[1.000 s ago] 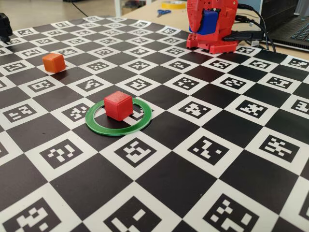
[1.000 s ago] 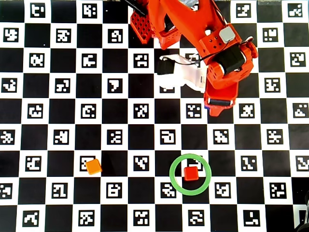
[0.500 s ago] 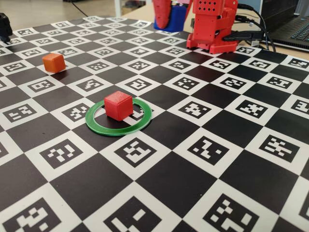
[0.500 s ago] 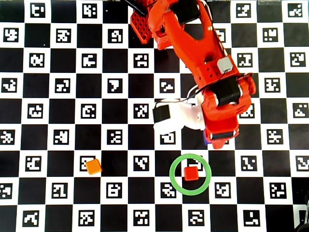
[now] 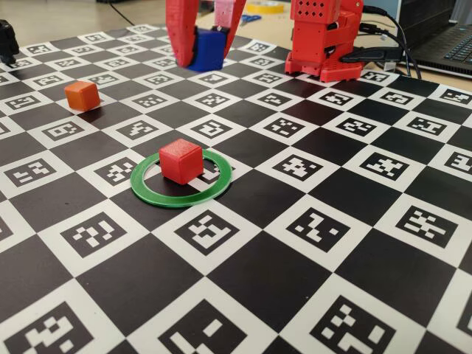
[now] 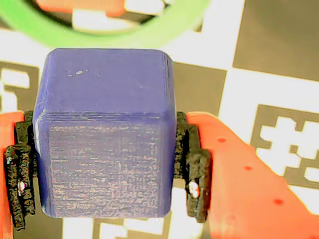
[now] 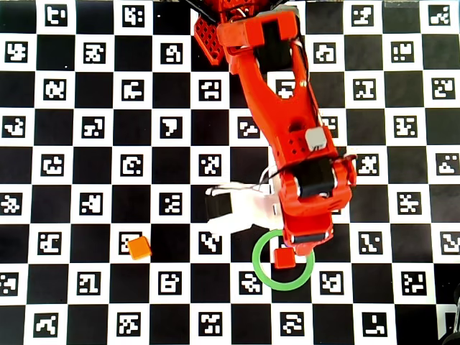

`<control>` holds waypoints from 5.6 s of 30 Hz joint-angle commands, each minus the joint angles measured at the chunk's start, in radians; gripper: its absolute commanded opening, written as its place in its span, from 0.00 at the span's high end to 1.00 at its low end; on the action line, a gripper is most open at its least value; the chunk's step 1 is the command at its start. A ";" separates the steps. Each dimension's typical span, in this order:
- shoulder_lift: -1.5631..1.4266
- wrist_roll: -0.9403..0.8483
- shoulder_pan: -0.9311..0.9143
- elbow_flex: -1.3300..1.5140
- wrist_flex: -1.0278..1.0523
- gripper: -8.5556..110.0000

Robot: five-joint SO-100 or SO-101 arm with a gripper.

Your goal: Grab the red cube then put it in the green circle then put the blue cube on top and finally the orange cube on top

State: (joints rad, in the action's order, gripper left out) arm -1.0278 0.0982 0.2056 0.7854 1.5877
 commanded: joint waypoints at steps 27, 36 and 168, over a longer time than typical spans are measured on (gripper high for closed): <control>0.189 -0.043 -0.066 -0.152 -0.155 0.91; 0.173 -0.029 -0.038 -0.140 -0.144 0.91; 0.383 -0.916 -0.689 -0.517 0.078 0.55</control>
State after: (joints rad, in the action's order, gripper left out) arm -0.6228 -0.8191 -0.4679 0.3651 1.6812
